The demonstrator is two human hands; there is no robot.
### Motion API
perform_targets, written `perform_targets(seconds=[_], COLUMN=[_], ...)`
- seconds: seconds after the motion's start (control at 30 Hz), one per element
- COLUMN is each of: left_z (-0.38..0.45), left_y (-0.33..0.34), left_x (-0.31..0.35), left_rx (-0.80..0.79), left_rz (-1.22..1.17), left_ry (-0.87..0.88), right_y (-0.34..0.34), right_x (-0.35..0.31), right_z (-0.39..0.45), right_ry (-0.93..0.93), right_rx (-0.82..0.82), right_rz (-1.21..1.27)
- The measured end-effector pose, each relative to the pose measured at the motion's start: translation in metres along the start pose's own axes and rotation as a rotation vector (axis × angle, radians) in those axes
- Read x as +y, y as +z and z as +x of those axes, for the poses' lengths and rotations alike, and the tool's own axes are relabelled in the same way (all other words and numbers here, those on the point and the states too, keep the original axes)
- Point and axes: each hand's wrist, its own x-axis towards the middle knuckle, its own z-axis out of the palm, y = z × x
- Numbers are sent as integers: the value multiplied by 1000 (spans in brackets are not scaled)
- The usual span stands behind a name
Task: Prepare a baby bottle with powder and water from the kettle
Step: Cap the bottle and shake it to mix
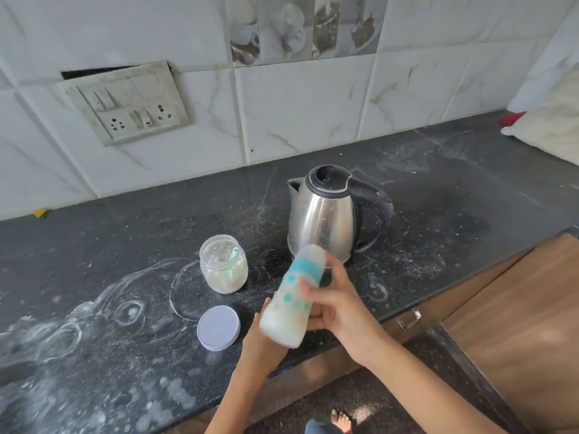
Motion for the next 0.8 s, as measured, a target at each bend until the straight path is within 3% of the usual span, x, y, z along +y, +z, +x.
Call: perform_targets(seconds=[0.1, 0.17, 0.23, 0.37, 0.67, 0.8], left_z=[3, 4, 6, 7, 7, 2], left_y=[1, -1, 0, 0, -1, 5], left_x=[-3, 0, -3, -2, -1, -3], left_rx=[-39, -66, -56, -86, -86, -36], left_rz=[112, 174, 193, 196, 188, 103], left_ry=[44, 58, 70, 64, 41, -54], right_y=[-13, -16, -16, -8, 11, 10], right_x=[-15, -22, -26, -28, -3, 19], right_z=[19, 22, 21, 24, 32, 15], right_ry=[243, 407, 489, 483, 216, -66], right_rx=[192, 201, 173, 176, 325, 74], right_rz=[659, 975, 1120, 1251, 896, 204])
